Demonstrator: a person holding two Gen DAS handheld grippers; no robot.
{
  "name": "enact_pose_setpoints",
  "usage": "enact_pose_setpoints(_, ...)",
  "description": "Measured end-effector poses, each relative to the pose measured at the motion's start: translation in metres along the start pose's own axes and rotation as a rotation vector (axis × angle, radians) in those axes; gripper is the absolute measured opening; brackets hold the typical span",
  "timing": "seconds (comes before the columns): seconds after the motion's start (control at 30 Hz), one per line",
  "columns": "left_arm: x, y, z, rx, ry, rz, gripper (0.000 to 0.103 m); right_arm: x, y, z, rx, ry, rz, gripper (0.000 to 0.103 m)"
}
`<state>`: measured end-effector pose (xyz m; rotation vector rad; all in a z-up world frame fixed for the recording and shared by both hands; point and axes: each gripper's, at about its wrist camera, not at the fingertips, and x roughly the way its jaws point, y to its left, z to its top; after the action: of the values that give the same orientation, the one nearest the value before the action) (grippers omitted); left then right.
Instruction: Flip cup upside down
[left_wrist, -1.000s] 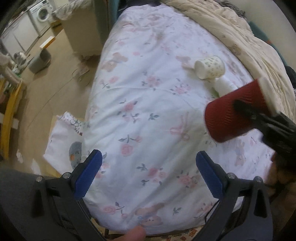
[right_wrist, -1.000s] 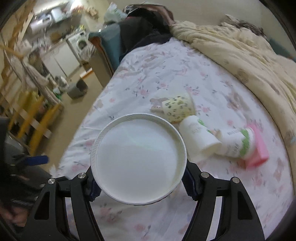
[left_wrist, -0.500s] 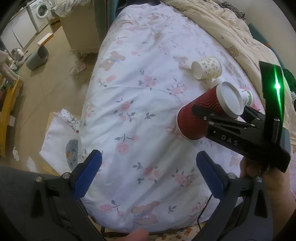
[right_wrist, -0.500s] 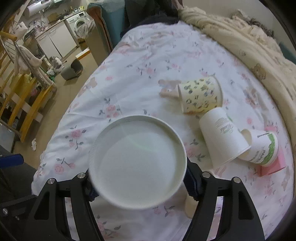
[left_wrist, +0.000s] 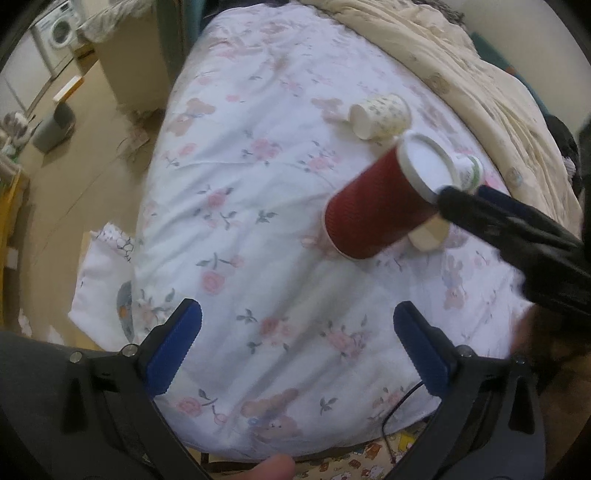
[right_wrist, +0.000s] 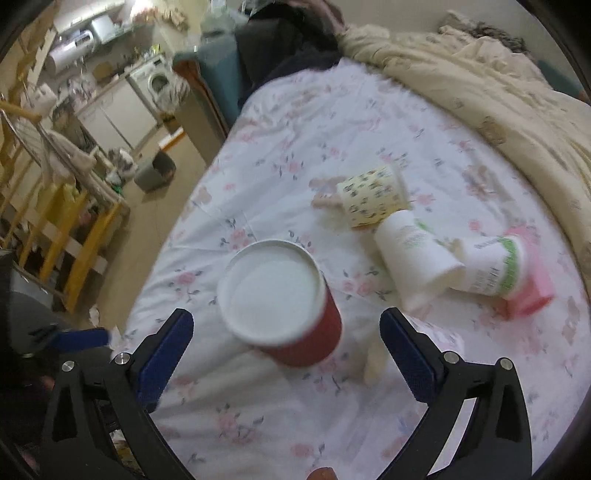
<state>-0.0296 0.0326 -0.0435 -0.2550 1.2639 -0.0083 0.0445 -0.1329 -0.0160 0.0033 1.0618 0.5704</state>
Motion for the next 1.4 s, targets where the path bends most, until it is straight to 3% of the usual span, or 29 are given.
enact_pose_setpoints(0.2, -0.006, -0.008, -0.014, 0.018, -0.05, -0.002, 0.102, -0.047, -0.014, -0.046, 0.109, -0.068, -0.04, 0.103)
enact_pose_setpoints(0.33, -0.019, -0.017, -0.023, 0.053, -0.148, 0.029, 0.102, -0.063, -0.014, -0.072, 0.136, -0.126, -0.111, 0.103)
enact_pose_setpoints(0.47, -0.027, -0.023, -0.028, 0.077, -0.205, 0.037, 0.102, -0.073, -0.021, -0.091, 0.188, -0.171, -0.114, 0.103)
enact_pose_setpoints(0.8, -0.044, -0.03, -0.032, 0.101, -0.37, 0.097, 0.103, -0.074, -0.021, -0.098, 0.167, -0.202, -0.15, 0.103)
enact_pose_setpoints(1.4, -0.047, -0.031, -0.032, 0.105, -0.385, 0.087, 0.103, -0.076, -0.021, -0.099, 0.156, -0.21, -0.167, 0.103)
